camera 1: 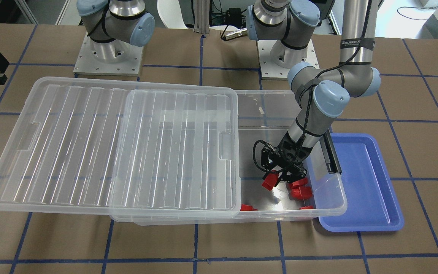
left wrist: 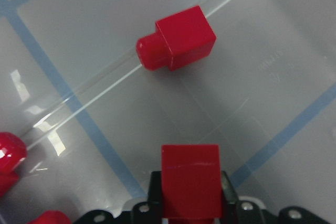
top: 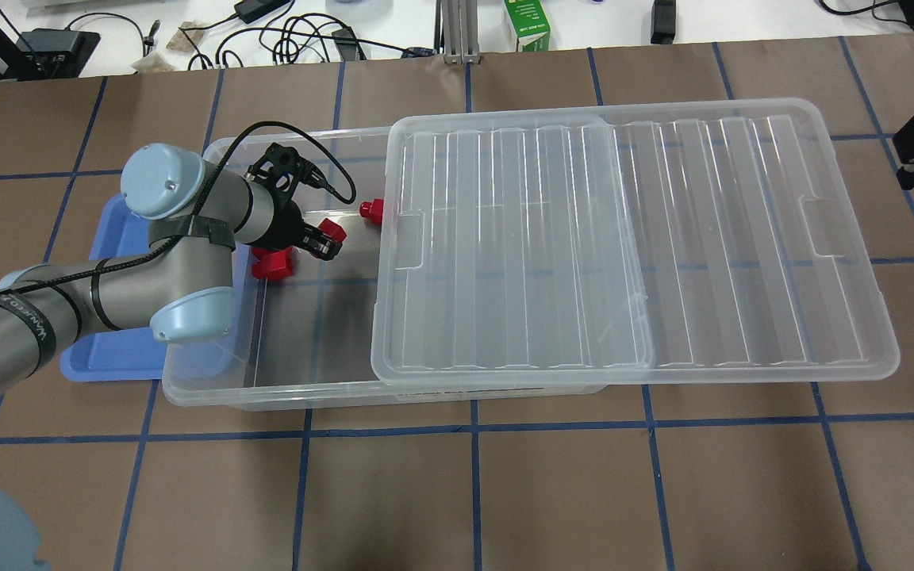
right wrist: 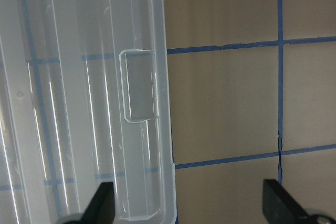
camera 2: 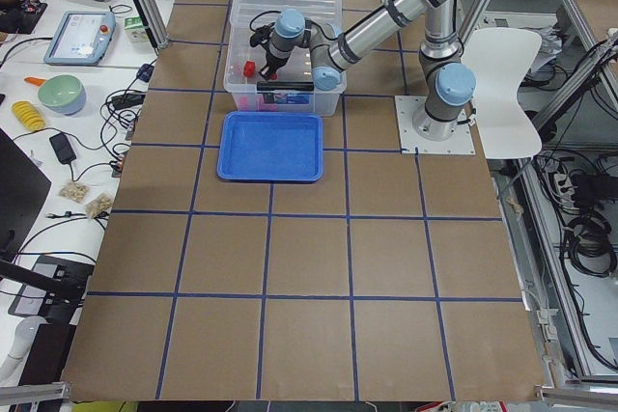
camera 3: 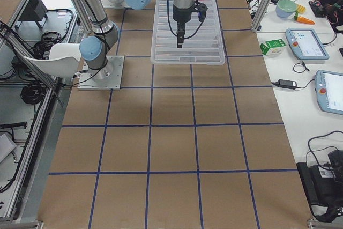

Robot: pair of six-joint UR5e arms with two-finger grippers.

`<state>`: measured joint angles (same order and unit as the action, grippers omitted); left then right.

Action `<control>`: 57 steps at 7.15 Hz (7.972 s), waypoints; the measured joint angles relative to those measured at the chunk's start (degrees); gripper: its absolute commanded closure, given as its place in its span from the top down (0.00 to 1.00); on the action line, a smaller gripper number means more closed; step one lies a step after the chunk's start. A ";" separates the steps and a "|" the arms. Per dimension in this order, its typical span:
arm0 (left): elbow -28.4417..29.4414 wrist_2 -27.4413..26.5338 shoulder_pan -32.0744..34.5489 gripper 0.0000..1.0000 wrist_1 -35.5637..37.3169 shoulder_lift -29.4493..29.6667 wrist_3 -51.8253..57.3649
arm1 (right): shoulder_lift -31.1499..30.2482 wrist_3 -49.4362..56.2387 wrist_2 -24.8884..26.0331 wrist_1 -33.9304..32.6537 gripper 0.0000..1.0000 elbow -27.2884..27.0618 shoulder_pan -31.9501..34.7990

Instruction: Place red block in blue tray from box

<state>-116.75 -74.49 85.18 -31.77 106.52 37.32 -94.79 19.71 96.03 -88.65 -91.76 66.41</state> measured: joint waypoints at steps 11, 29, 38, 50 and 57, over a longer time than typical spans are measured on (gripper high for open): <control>16.71 -4.94 -24.66 0.06 -38.87 -1.85 -4.24 | -1.97 0.82 -6.23 0.16 1.00 -1.56 1.16; 29.32 -15.24 -1.52 1.00 -58.15 -18.20 -26.03 | 15.79 11.22 -5.44 -14.74 1.00 -6.85 -5.83; 26.92 -15.18 0.71 1.00 -53.31 -17.67 -25.95 | 16.21 -1.90 -7.23 -15.24 1.00 -6.34 3.21; 26.84 -15.17 0.86 1.00 -53.31 -17.58 -26.34 | 17.50 -20.38 -9.30 -16.15 1.00 -6.33 15.08; 26.79 -15.36 0.95 1.00 -53.53 -17.75 -26.25 | 9.18 -21.19 -7.35 0.51 1.00 4.95 17.15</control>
<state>-89.96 -89.85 86.13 -85.30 88.77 11.08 -85.61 -1.48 88.68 -88.14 -86.80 83.55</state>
